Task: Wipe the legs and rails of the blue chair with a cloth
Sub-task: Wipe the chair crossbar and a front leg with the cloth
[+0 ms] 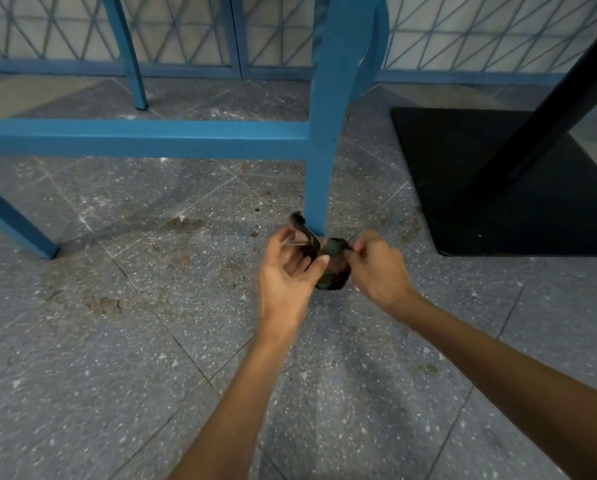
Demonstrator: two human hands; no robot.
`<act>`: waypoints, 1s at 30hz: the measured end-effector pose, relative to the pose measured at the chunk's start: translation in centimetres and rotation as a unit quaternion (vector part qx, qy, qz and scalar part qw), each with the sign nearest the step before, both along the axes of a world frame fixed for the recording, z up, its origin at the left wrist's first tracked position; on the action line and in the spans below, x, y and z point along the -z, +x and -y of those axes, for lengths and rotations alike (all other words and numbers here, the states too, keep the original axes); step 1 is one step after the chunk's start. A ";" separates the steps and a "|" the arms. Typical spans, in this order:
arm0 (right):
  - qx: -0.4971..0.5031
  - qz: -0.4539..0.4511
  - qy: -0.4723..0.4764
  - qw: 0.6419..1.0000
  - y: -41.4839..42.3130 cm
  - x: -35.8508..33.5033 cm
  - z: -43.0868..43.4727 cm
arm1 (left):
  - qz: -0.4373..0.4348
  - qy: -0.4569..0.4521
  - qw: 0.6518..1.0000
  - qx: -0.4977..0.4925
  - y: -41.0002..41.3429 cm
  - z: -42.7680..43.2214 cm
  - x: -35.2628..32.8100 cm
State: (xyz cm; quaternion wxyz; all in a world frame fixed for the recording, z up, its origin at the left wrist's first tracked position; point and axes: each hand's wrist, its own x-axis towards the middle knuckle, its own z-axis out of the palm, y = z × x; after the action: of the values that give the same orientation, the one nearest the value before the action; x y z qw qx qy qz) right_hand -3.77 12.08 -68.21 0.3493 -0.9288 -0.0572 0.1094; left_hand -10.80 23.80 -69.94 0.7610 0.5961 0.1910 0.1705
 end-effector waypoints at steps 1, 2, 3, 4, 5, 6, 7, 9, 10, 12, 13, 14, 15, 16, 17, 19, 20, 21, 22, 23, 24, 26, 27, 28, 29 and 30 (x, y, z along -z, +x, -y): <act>-0.001 0.013 0.016 1.000 0.2 0.0 -0.1 | -0.015 0.049 0.999 0.015 0.2 0.0 0.2; 0.001 0.012 0.030 0.999 0.3 0.0 -0.2 | -0.031 0.105 0.994 0.019 0.4 0.1 0.5; 0.007 0.002 0.046 0.999 0.4 0.0 -0.2 | -0.048 0.162 0.985 0.018 0.7 0.1 0.7; 0.016 -0.016 0.056 0.998 0.4 0.1 -0.2 | -0.069 0.213 0.974 0.018 1.1 0.1 0.8; 0.022 -0.035 0.055 0.998 0.5 0.2 -0.3 | -0.092 0.253 0.963 0.017 1.5 -0.1 0.5; 0.020 -0.057 0.042 0.997 0.5 0.3 -0.3 | -0.109 0.281 0.953 0.019 1.8 -0.3 0.3; 0.010 -0.080 0.034 0.996 0.4 0.5 -0.3 | -0.118 0.294 0.948 0.026 2.2 -0.4 -0.1; -0.017 -0.132 0.061 0.989 0.1 0.4 -0.8 | -0.121 0.294 0.947 0.040 2.6 -0.6 -0.6; -0.027 -0.143 0.082 0.986 -0.2 0.2 -1.2 | -0.118 0.292 0.948 0.039 2.5 -0.6 -0.9; -0.043 -0.097 0.088 0.990 -0.7 0.0 -1.9 | -0.096 0.283 0.954 0.017 2.1 -0.5 -1.6; -0.046 -0.053 0.088 0.994 -1.0 -0.3 -2.2 | -0.081 0.281 0.956 0.000 2.1 -0.5 -2.3; -0.043 -0.010 0.097 0.994 -1.2 -0.7 -2.3 | -0.063 0.285 0.956 -0.023 2.1 -0.5 -3.3; -0.038 0.030 0.124 0.991 -1.5 -1.6 -2.4 | -0.039 0.286 0.956 -0.048 2.0 -0.6 -4.6; -0.033 0.071 0.163 0.983 -1.7 -2.6 -2.5 | -0.006 0.273 0.959 -0.071 2.1 -0.8 -5.9; -0.031 0.110 0.201 0.973 -1.9 -3.7 -2.5 | 0.028 0.248 0.965 -0.084 2.2 -0.9 -7.1; -0.035 0.169 0.251 0.952 -2.1 -5.5 -2.8 | 0.060 0.202 0.973 -0.091 2.2 -1.0 -8.6; -0.039 0.177 0.268 0.946 -2.3 -5.9 -2.9 | 0.064 0.195 0.975 -0.087 2.0 -0.9 -8.9; -0.043 0.174 0.278 0.944 -2.4 -6.1 -2.9 | 0.071 0.186 0.977 -0.079 1.9 -0.8 -8.9; -0.047 0.167 0.279 0.944 -2.4 -6.0 -2.9 | 0.080 0.173 0.979 -0.069 1.9 -0.8 -8.7; -0.056 0.161 0.272 0.947 -2.3 -6.0 -2.9 | 0.088 0.159 0.982 -0.058 2.0 -1.0 -8.3; -0.066 0.156 0.258 0.951 -2.0 -5.8 -2.8 | 0.094 0.149 0.983 -0.049 2.2 -1.2 -7.9; -0.083 0.137 0.218 0.963 -1.3 -5.1 -2.8 | 0.093 0.146 0.984 -0.037 2.6 -1.5 -6.7; -0.086 0.121 0.197 0.969 -0.9 -4.5 -2.8 | 0.083 0.146 0.985 -0.031 2.7 -1.6 -5.8; -0.087 0.103 0.178 0.975 -0.7 -3.7 -2.8 | 0.064 0.144 0.987 -0.022 2.7 -1.5 -4.6; -0.088 0.084 0.156 0.980 -0.5 -2.6 -2.7 | 0.036 0.143 0.989 -0.014 2.6 -1.4 -3.4; -0.089 0.063 0.130 0.986 -0.4 -1.5 -2.6 | 0.000 0.149 0.989 -0.003 2.5 -1.3 -1.9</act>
State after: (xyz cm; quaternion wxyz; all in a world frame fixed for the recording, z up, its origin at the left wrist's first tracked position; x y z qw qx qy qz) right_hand -4.12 14.67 -66.71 0.4512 -0.8719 -0.1756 0.0735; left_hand -8.27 25.14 -68.03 0.6635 0.7018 0.1653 0.1999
